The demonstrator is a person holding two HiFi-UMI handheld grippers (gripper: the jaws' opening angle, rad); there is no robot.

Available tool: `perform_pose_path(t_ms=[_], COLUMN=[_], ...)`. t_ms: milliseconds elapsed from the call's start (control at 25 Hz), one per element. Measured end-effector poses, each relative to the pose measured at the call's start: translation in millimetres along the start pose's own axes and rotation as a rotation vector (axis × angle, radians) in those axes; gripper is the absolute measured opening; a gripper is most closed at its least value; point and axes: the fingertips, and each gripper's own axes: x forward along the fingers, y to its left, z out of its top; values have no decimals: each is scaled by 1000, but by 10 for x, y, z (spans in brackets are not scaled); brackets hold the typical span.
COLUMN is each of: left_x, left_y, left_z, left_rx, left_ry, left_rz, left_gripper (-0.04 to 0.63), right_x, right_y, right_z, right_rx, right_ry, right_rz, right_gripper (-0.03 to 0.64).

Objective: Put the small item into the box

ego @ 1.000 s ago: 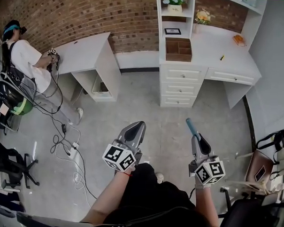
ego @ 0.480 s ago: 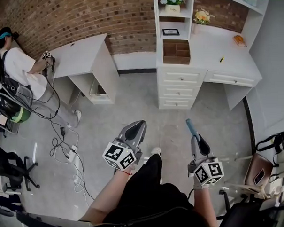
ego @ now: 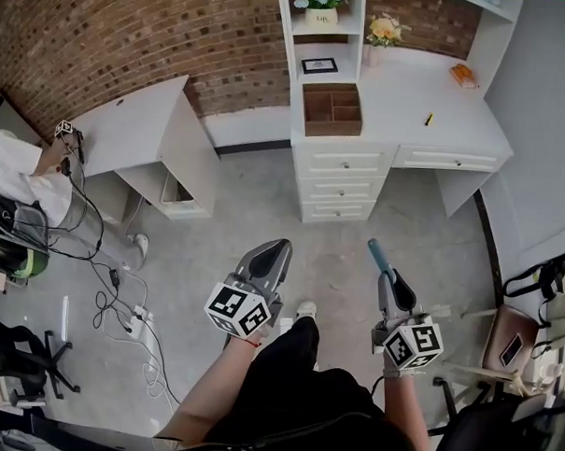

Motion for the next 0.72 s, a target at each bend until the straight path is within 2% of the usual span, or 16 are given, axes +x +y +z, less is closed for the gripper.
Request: perform_pose_path(t_ms=[280,720], left_x=[495,1052], left_y=[236,777], left_z=[133,177], left_rx=[3,-23], left_ry=[-10,8], left_rz=[-34,-42], left_gripper=[3,3], right_x=[415,1127], right_y=[-232,-437], right_z=[139,216], right_rx=[-5,-6], right_ry=[-3,31], right_rz=[-25,-38], right_gripper=[69,69])
